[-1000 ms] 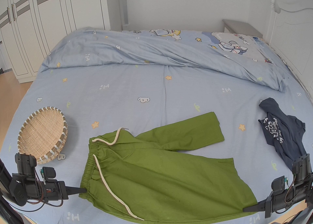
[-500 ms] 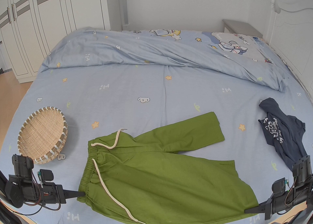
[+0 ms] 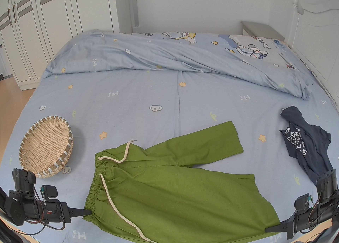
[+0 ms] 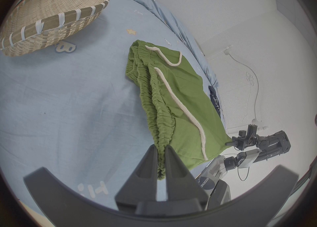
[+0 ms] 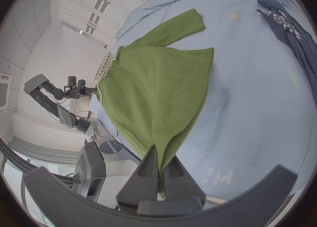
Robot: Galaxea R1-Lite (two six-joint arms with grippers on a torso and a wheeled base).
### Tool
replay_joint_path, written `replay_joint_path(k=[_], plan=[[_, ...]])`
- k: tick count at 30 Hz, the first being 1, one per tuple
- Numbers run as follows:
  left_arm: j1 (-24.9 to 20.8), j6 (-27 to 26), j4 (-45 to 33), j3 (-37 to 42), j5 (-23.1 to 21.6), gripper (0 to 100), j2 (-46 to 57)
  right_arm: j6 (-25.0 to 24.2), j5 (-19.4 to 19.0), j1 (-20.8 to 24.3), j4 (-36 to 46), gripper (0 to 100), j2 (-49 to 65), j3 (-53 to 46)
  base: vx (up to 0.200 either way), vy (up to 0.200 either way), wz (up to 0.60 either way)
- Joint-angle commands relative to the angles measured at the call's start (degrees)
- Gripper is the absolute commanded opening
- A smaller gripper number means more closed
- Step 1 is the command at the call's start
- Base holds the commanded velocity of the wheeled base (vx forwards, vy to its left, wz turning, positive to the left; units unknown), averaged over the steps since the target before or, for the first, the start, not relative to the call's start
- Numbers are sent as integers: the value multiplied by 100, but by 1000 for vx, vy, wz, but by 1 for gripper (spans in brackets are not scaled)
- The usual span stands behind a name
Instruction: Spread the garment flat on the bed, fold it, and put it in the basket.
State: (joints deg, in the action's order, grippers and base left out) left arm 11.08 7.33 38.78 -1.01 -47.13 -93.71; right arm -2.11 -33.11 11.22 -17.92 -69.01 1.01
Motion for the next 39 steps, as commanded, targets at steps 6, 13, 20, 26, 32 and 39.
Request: replay_joint_path(k=[6,13,20,26,32,39], plan=[[61,-223,-178,84,2,100,11,9,-3,3,8,0,-60,-101,0,0,0],[78,-258,-186,84,2,100,19,18,-11,21,157,100,-16,-101,0,0,0],[149,-258,-134,75,2,100,11,18,-3,21,298,100,160,-101,0,0,0],[456,-188,-116,-206,-60,100,-16,18,-3,-164,333,100,705,-75,0,0,0],[439,709,-107,-822,-112,100,11,26,-3,-339,1186,100,1452,830,0,0,0],[26,1403,-160,-1683,-112,100,-69,0,-3,-58,2548,100,1926,2448,0,0,0]])
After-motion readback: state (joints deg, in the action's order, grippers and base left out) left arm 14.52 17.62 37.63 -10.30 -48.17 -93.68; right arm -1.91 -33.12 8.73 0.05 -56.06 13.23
